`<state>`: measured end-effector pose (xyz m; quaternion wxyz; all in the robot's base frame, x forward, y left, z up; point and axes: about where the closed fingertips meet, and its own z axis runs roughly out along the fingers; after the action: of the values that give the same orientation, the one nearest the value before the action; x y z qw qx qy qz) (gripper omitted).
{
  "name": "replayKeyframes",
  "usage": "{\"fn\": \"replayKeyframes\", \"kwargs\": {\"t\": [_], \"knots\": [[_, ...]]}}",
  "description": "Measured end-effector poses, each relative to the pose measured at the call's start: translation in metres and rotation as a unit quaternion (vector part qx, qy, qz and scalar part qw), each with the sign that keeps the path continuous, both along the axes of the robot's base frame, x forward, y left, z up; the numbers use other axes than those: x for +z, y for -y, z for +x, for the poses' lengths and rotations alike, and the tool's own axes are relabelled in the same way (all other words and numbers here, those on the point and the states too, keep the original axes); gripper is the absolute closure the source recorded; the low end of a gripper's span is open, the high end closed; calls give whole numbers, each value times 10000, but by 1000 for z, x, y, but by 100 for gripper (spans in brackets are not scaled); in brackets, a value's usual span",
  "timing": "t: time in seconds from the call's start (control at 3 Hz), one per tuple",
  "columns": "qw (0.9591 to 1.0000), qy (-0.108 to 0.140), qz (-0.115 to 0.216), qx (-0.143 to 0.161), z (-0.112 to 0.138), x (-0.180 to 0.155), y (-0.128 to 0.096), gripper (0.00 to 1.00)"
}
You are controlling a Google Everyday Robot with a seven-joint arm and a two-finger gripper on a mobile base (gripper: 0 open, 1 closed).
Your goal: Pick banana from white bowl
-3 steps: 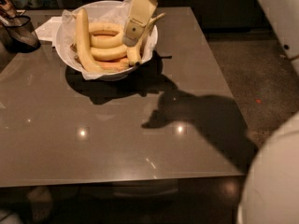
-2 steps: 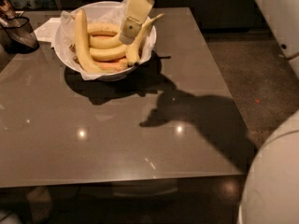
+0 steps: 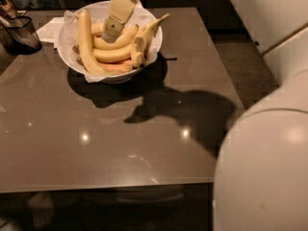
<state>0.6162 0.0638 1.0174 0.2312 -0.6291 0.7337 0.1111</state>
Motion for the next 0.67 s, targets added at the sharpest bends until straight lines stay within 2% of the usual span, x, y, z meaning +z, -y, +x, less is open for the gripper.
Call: {"fn": "replayKeyframes", "kwargs": {"t": [0.33, 0.67], "knots": [[9991, -358, 153, -146, 8, -9, -32, 0], [9975, -569, 256, -329, 10, -10, -57, 18]]}}
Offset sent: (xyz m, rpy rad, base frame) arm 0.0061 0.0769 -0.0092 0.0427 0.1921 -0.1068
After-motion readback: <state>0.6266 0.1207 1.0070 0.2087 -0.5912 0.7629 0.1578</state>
